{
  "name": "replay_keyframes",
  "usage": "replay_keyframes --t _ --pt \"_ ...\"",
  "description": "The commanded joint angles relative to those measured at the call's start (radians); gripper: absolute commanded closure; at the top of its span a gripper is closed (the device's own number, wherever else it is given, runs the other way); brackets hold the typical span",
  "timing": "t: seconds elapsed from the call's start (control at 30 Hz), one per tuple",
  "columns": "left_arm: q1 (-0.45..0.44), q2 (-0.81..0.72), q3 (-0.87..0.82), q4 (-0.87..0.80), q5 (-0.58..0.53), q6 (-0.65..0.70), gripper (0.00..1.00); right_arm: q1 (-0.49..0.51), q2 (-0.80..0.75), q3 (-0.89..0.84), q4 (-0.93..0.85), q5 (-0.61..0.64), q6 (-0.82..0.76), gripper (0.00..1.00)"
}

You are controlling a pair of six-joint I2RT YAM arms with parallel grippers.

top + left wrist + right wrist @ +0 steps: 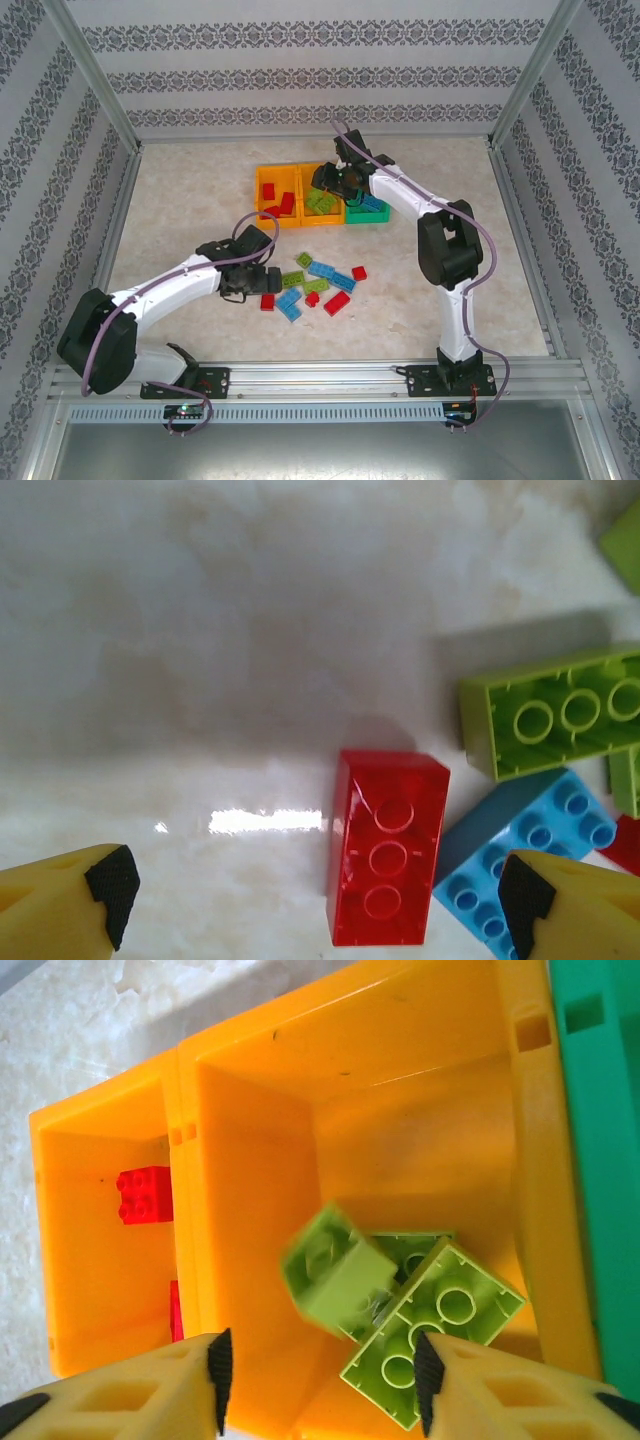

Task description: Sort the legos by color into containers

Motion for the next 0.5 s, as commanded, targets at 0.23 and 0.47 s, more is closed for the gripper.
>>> replay_keyframes --t 0.23,0.47 --pt "-0.065 0.056 -0.037 0.016 0.054 -0.13 0.14 0.0 -0.005 0.022 -0.016 -0.031 0.014 0.39" --pt "-0.065 0.142 -0.017 0.043 0.03 -0.104 0.21 0.004 -0.11 -0.07 -0.014 -0.014 -0.027 0.33"
